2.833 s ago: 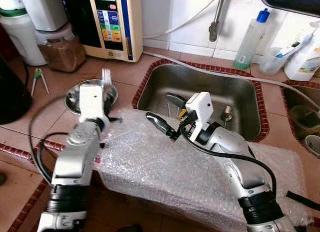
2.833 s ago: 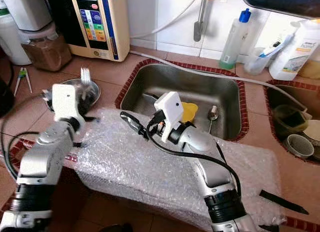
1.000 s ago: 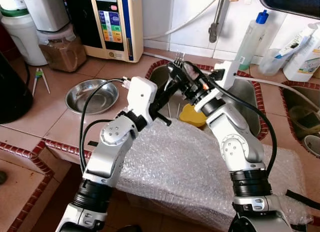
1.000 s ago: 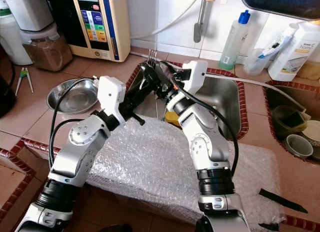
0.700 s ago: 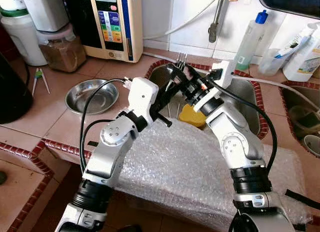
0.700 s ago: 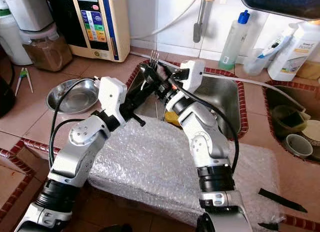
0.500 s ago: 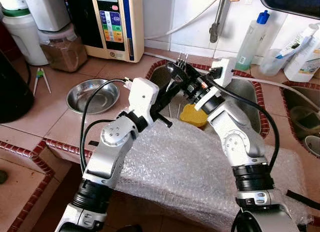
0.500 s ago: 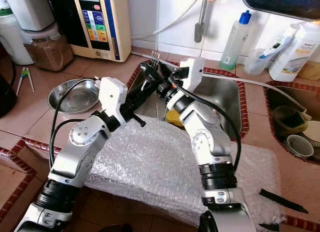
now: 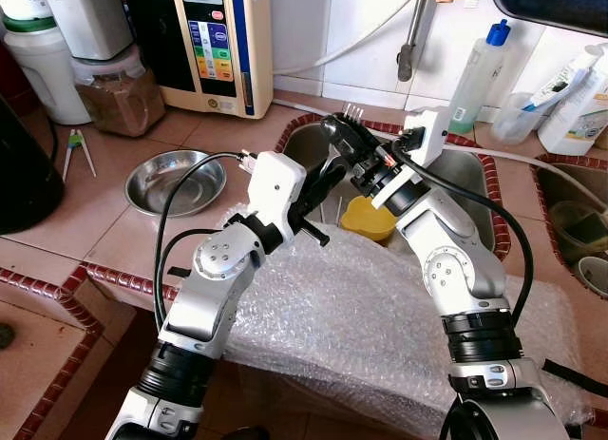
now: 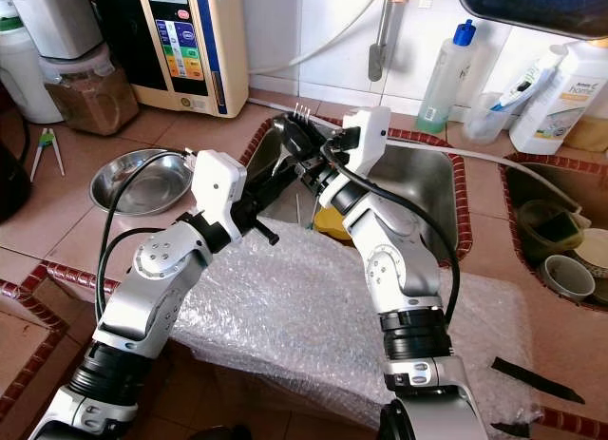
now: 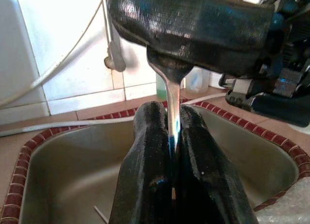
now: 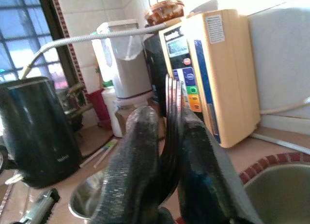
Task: Kitchen organization
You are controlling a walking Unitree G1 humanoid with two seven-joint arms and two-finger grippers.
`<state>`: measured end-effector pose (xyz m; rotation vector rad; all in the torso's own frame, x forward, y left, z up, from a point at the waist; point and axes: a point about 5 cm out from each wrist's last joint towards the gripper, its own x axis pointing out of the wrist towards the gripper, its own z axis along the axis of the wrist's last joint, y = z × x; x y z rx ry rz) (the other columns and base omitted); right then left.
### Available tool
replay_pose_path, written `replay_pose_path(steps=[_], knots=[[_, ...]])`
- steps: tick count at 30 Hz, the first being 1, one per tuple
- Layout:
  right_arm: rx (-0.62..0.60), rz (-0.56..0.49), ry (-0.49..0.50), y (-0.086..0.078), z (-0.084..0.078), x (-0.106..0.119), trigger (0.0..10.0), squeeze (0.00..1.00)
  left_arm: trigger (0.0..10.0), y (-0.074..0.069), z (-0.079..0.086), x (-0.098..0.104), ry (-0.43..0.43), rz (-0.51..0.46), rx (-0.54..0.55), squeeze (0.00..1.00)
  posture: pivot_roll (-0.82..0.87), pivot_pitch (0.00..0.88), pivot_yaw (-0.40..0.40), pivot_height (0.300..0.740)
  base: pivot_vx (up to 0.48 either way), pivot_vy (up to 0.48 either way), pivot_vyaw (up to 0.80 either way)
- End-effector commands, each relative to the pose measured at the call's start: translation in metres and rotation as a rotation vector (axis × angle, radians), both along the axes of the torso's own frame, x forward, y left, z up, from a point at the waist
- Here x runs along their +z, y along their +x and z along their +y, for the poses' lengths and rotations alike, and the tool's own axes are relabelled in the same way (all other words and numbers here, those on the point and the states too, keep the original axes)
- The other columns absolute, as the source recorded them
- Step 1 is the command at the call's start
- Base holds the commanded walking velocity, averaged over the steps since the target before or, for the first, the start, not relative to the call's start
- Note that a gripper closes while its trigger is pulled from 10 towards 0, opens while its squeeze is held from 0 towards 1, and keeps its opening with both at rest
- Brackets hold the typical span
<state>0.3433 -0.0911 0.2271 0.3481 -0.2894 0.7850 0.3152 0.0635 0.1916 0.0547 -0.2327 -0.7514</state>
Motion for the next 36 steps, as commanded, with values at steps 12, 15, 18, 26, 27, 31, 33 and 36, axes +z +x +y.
replay_pose_path(steps=[12,15,18,26,27,31,33,36], knots=[[-0.085,0.027,0.002,0.008,-0.009,-0.004,0.0,0.00,10.0,0.002,0.008,0.004,-0.020,-0.014,0.031,1.00,0.02,0.044,0.019,0.740,0.000,0.000,0.00],[-0.088,0.029,0.004,0.008,-0.008,-0.005,0.0,0.00,10.0,0.002,0.008,0.003,-0.015,-0.016,0.035,1.00,0.02,0.045,0.019,0.740,0.000,0.000,0.00],[-0.150,0.017,-0.012,0.011,-0.009,-0.005,0.0,0.00,10.0,0.003,0.010,0.000,0.013,-0.019,0.042,1.00,0.02,0.040,0.017,0.740,0.000,0.000,0.00],[-0.379,-0.067,-0.121,0.028,-0.021,0.005,0.0,0.00,10.0,0.008,0.015,-0.007,0.073,0.027,0.037,1.00,0.02,0.031,0.010,0.740,0.000,0.000,0.00],[-0.392,-0.082,-0.148,0.030,-0.021,0.005,0.0,0.00,10.0,0.008,0.017,-0.011,0.089,0.041,0.030,1.00,0.02,0.031,0.011,0.740,0.000,0.000,0.00],[-0.439,-0.168,-0.383,0.036,-0.024,-0.009,0.0,0.00,10.0,0.008,0.031,-0.023,0.193,0.058,0.037,1.00,0.03,0.029,0.014,0.740,0.000,0.000,0.00],[-0.450,-0.166,-0.477,0.039,-0.032,-0.021,0.0,0.00,10.0,0.008,0.034,-0.026,0.206,0.070,0.047,1.00,0.02,0.030,0.019,0.740,0.000,0.000,0.00],[-0.449,-0.180,-0.563,0.040,-0.037,-0.029,0.0,0.00,10.0,0.007,0.036,-0.029,0.229,0.072,0.048,1.00,0.02,0.030,0.019,0.740,0.000,0.000,0.00]])
